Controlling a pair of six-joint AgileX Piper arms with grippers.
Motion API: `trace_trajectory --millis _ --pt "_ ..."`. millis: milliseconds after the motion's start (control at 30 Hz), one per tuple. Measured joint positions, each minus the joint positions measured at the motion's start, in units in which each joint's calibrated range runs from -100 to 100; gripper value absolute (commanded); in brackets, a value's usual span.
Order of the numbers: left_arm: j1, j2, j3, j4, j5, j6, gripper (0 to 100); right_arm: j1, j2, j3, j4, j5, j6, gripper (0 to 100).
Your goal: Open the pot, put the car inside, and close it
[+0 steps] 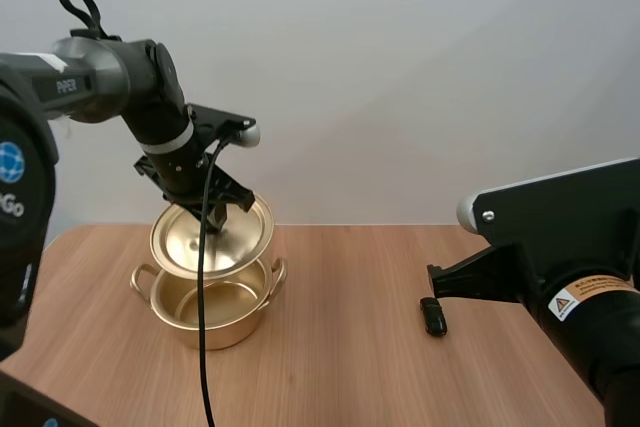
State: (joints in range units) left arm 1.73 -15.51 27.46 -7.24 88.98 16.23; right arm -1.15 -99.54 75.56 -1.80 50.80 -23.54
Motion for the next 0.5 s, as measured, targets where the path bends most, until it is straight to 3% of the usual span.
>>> trace_trajectory --millis 500 --pt "0.24 -27.7 -3.4 -12.5 -36.9 -1.2 0 0.0 1.9 1.1 -0.1 1.2 -0.4 0"
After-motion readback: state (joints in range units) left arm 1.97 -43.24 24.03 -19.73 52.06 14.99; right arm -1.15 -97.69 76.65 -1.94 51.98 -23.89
